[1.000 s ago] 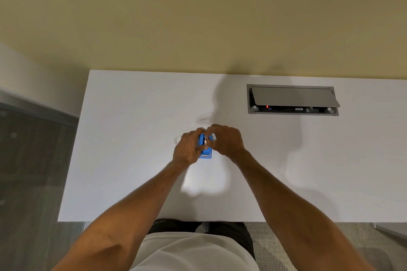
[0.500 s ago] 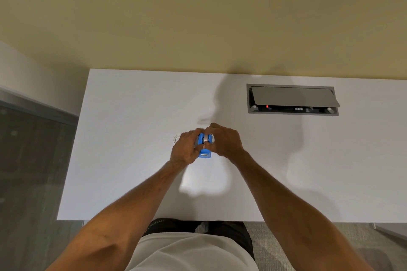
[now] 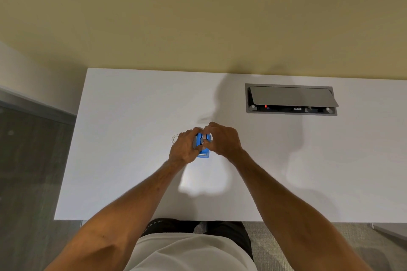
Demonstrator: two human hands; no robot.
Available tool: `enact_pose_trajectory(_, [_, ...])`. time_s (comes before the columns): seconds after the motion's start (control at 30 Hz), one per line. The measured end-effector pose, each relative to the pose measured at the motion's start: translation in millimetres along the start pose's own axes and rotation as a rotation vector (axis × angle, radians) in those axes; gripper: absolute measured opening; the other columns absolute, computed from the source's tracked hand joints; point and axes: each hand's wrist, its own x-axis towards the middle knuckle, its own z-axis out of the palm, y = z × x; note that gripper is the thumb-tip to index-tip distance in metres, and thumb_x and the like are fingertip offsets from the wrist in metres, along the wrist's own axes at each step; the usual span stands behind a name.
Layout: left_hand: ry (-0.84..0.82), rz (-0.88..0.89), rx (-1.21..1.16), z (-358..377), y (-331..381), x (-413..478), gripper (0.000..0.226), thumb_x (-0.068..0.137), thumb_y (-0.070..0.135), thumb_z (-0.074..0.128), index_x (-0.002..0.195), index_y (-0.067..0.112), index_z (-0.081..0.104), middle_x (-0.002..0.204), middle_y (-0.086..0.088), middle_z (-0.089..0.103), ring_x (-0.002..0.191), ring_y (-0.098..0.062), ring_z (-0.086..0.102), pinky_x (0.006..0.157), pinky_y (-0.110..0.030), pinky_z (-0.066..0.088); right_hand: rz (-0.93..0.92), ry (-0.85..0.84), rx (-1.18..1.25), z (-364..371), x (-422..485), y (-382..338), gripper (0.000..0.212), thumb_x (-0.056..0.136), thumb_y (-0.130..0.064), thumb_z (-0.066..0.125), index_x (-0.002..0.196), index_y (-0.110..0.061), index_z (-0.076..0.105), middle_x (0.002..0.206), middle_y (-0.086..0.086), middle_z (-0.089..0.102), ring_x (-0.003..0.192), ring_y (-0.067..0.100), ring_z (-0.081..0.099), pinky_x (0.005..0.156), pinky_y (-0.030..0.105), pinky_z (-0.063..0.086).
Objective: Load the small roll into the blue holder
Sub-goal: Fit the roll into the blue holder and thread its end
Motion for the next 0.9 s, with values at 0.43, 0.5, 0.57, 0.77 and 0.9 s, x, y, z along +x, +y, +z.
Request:
enact_pose_trajectory(0.43, [0.003,0.053,0.004,1,-2,-1,0.045,0.098,0.027,0.07,0.139,0.013,0.058,0.123,-0.008,0.073,0.115,-0.029,0.067,0.11,-0.045,0.052,0.012,-0.006,-0.009,-1,2,2,0.038,0.099,-0.053,0.057,0.109,-0.02,0.072,0.103,-0.003,0.073,0.084,0.017,0.071,0.079,0.031,0.061])
enact_pose_trajectory(0.5, [0.005,0.048,0.012,2,-1,-2,0.044,0.1,0.029,0.068,0.14,0.015,0.057,0.127,-0.006,0.072,0.118,-0.028,0.066,0.113,-0.043,0.05,0.032,0.006,0.004,-2,2,3,0.035,0.1,-0.05,0.055,0.107,-0.021,0.072,0.102,-0.003,0.073,0.084,0.017,0.07,0.079,0.031,0.061])
enact_pose_trajectory(0.57, [0.014,0.05,0.007,2,-1,-3,0.042,0.101,0.029,0.067,0.14,0.015,0.057,0.126,-0.005,0.072,0.118,-0.027,0.066,0.112,-0.042,0.05,0.043,0.004,0.033,-2,2,4,0.033,0.101,-0.048,0.056,0.109,-0.021,0.073,0.104,-0.003,0.073,0.086,0.017,0.071,0.08,0.032,0.061])
enact_pose_trajectory(0.77, [0.017,0.051,-0.016,1,3,-4,0.043,0.099,0.034,0.068,0.138,0.017,0.06,0.13,-0.002,0.071,0.12,-0.023,0.066,0.112,-0.042,0.051,0.062,0.004,0.158,4,-7,5,0.036,0.095,-0.045,0.067,0.12,-0.019,0.072,0.112,-0.003,0.072,0.092,0.019,0.072,0.083,0.032,0.061])
enact_pose_trajectory(0.9, [0.014,0.094,-0.017,2,2,-3,0.038,0.098,0.026,0.071,0.133,0.012,0.064,0.125,-0.004,0.073,0.115,-0.024,0.069,0.109,-0.044,0.052,0.064,-0.001,0.214,7,-8,5,0.039,0.093,-0.044,0.071,0.12,-0.016,0.07,0.113,0.001,0.071,0.094,0.02,0.071,0.086,0.033,0.061])
